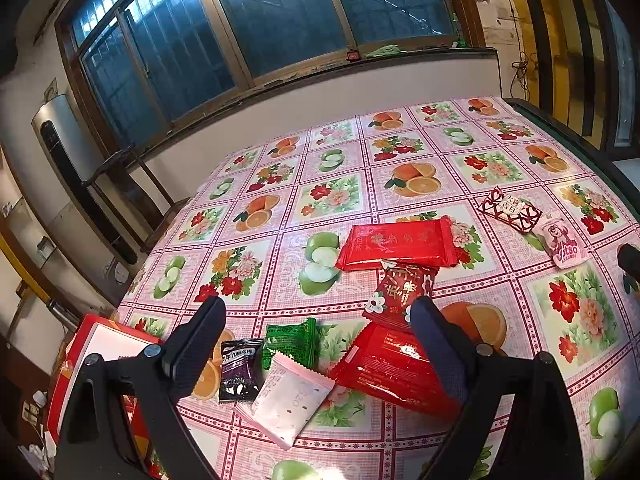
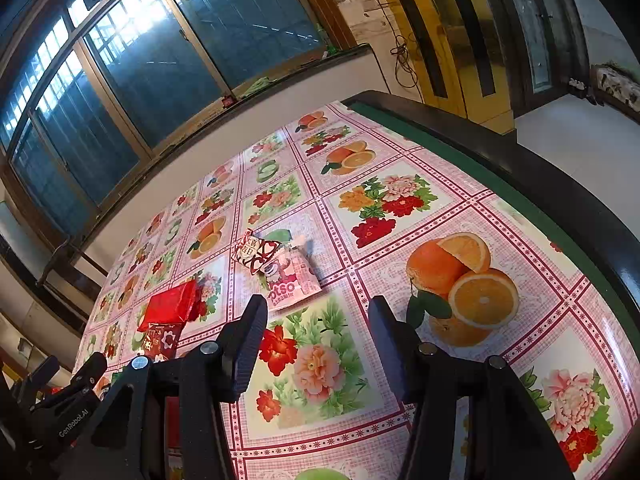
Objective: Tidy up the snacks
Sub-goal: 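Move both open grippers back toward the remaining snacks on the table, then grasp the large red rectangular packet with the right gripper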
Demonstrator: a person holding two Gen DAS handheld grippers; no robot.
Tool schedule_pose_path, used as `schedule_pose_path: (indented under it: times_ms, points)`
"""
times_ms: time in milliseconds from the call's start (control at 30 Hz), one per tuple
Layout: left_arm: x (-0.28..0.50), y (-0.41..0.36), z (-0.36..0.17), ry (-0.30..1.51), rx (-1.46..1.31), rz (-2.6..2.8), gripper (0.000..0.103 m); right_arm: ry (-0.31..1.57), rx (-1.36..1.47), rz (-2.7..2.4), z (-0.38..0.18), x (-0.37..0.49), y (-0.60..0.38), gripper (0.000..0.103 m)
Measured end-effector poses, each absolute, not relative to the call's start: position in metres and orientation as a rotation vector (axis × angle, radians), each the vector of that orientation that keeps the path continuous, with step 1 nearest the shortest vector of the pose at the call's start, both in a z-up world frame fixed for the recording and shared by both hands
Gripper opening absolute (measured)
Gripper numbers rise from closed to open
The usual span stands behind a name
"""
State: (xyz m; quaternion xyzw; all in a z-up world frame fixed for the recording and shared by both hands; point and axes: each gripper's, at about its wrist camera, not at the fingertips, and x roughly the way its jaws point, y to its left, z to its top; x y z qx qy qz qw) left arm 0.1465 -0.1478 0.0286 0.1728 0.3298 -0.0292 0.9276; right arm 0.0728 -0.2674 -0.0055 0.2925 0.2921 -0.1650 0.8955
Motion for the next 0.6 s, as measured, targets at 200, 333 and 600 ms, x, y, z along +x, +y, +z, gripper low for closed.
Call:
schedule_pose_path:
  times_ms: [200, 333, 600]
  points:
    - [0.147, -0.139, 0.031, 0.678, 0.338, -0.074, 0.093, 0.619, 0.578, -0.326, -0.006, 0.076, -0.260, 0.056]
    - [0.147, -0.118, 0.028, 0.692, 0.345, -0.068, 0.093, 0.683, 0.587, -0.196, -0.012, 0.088, -0.244, 0.057]
    - [0.147, -0.018, 0.017, 0.773, 0.339, 0.074, 0.093, 0.852, 0.178, 0.157, 0.002, 0.147, -0.145, 0.076]
